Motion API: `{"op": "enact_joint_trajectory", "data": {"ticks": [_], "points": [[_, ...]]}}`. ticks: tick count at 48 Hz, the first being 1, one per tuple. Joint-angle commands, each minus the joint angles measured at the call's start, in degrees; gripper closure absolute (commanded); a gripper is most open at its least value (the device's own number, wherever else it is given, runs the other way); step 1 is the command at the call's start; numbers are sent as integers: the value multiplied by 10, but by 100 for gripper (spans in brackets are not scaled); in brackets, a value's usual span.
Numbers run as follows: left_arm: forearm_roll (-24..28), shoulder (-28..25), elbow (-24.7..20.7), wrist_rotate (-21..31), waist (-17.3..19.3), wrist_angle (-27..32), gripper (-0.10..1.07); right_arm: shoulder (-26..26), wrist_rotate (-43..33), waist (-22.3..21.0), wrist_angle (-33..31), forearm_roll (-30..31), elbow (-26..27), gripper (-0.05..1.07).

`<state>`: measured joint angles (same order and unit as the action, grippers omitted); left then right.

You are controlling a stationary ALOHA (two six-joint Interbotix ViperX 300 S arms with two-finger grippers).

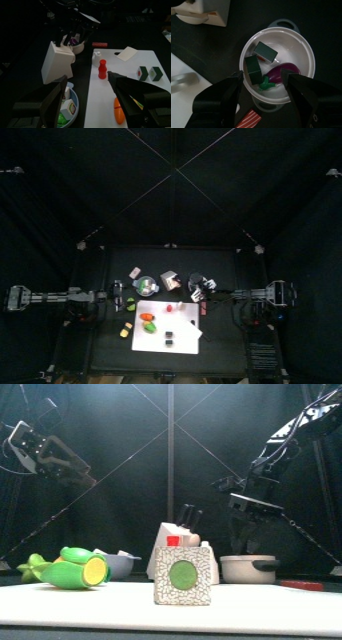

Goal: Grab piece of sushi

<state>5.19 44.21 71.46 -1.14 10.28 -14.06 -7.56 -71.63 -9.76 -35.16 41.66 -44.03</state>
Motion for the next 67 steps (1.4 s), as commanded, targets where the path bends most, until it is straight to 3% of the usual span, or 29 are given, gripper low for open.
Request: {"op": "enact_joint_trajectory", "data": {"ticks": [1, 14, 25, 32, 48, 67], "points": [[-1, -1, -7, -1, 1, -3, 0, -11, 2, 11, 2, -8, 21, 10], [-1, -1, -4, -1, 1, -3, 0, -17, 6, 122, 30, -14, 69, 10], [-1, -1, -4, -1, 0, -3, 0, 35, 6, 211, 84, 14, 106, 10], [0, -1, -4, -1, 0, -3, 0, 73, 6, 245, 99, 40, 134, 10], [1, -1, -4, -1, 0, -3, 0, 149, 6, 289, 111, 82, 207, 10], [1, -1, -4, -1, 1, -3, 0, 184, 5, 293, 109, 70, 215, 11]]}}
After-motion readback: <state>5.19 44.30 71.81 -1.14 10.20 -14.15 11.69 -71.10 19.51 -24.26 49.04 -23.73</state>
